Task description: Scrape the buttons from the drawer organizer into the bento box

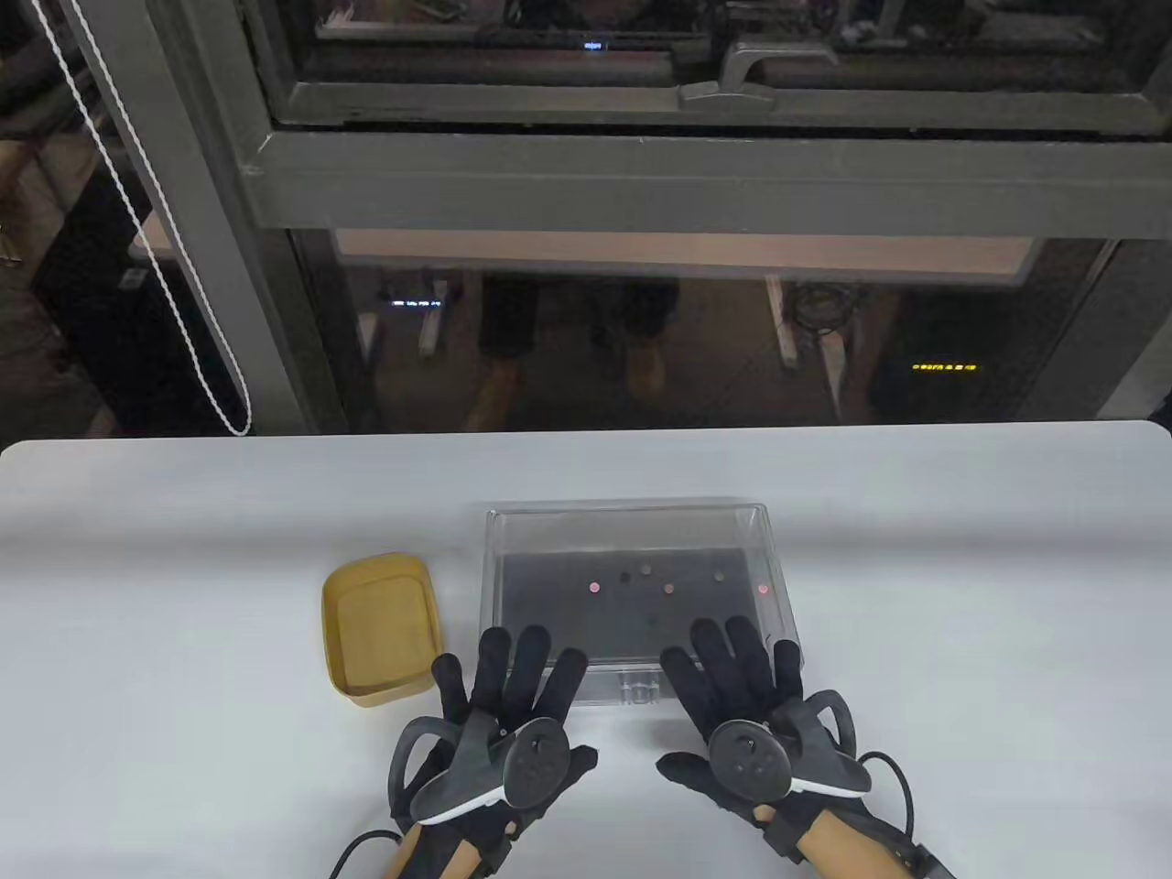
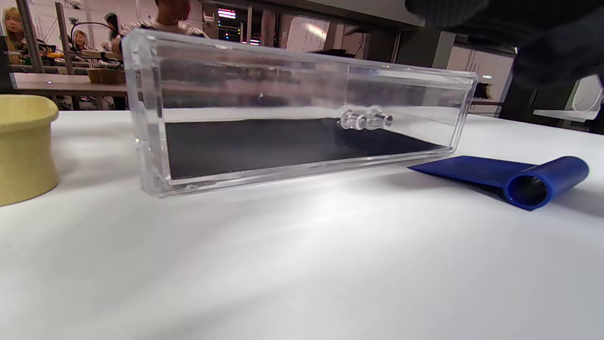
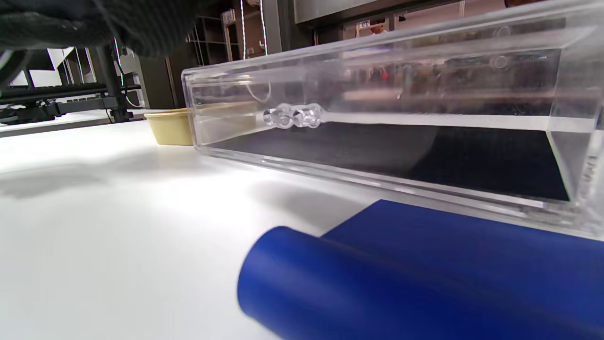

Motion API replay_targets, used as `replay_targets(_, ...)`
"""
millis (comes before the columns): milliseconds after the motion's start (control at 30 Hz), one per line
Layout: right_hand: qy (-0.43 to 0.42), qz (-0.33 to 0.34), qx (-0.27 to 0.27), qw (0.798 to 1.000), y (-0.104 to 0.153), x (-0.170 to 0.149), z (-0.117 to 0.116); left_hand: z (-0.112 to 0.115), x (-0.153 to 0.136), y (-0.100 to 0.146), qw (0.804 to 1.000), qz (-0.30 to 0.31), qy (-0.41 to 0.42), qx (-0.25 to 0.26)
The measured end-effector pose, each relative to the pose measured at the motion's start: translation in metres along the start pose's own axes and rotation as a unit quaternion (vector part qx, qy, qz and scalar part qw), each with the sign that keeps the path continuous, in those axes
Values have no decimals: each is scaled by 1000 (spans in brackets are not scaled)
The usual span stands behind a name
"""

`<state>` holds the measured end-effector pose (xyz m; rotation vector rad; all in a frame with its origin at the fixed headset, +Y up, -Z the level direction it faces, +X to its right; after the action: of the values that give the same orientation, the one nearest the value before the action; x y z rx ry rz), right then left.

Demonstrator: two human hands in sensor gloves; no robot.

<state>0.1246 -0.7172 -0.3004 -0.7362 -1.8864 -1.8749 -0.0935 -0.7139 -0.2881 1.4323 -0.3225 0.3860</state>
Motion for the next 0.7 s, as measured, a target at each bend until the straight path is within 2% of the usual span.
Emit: replay_targets(700,3,-1,-6,1000,11,-5,12,2,-10,7,1000,-12,1,-14)
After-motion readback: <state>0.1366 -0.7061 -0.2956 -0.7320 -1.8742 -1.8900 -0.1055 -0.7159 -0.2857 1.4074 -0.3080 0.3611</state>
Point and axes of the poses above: the tracker on the back of each hand, its own x axis roughly to the thumb side, its own y axis roughly from the fingertips to the wrist, z = x × y, the point moved 2 cm from there along -y, roughly from the wrist to the fingertips, and after that the axes turned 2 degrees about z, right-handed, at the moved point
